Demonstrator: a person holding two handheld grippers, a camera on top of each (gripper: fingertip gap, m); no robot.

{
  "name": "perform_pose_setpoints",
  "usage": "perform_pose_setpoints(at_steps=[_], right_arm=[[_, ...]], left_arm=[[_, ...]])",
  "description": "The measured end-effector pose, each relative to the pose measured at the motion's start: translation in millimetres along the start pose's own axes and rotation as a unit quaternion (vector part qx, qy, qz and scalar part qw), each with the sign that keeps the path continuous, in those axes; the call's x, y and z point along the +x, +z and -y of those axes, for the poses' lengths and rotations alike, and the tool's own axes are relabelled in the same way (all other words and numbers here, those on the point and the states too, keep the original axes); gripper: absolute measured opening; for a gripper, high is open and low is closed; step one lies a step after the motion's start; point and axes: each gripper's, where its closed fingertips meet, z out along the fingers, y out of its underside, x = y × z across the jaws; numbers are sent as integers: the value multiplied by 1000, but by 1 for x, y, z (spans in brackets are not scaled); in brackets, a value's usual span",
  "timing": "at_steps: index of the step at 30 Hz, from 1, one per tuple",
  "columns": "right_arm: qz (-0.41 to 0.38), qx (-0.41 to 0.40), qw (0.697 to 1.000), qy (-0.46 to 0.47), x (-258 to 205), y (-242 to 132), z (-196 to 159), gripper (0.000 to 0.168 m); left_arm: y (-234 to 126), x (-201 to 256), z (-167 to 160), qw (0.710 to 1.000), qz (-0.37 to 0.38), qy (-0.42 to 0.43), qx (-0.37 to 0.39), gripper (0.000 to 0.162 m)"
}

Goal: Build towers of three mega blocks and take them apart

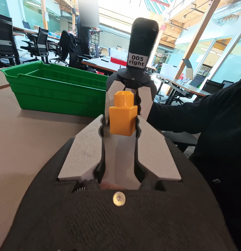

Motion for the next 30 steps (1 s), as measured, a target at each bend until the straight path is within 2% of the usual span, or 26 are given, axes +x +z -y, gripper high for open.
perform_pose_setpoints(at_steps=[16,22,30], right_arm=[[13,29,999,23,-1,2,1,40],[43,42,997,46,-6,3,2,39],[36,58,996,62,2,0,4,39]], left_arm=[[-3,1,-3,1000,-7,-30,4,42],[-6,4,-5,1000,-6,-12,1,41],[-7,-1,2,999,22,25,15,35]])
